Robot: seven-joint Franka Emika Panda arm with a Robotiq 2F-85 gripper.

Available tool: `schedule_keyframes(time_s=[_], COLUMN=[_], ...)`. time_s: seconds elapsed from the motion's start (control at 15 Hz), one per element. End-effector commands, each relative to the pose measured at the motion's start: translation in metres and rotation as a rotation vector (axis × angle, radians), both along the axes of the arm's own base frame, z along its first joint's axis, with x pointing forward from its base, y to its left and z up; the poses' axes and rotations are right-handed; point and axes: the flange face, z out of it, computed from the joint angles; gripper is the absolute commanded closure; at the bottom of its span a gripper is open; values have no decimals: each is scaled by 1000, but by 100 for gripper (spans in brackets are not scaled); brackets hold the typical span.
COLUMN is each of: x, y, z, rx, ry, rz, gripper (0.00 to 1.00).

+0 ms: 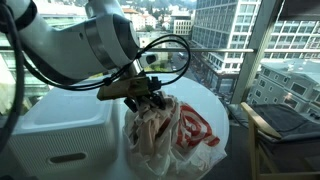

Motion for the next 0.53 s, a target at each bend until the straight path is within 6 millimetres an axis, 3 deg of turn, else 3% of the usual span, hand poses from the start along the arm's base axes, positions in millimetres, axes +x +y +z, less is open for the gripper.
schedule_keyframes(time_s=[0.0,0.47], x=[23,40], y=[-1,-10], z=[-11,-72], rx=[-51,2], ry=[-104,-140], rz=[60,64], gripper=[100,99])
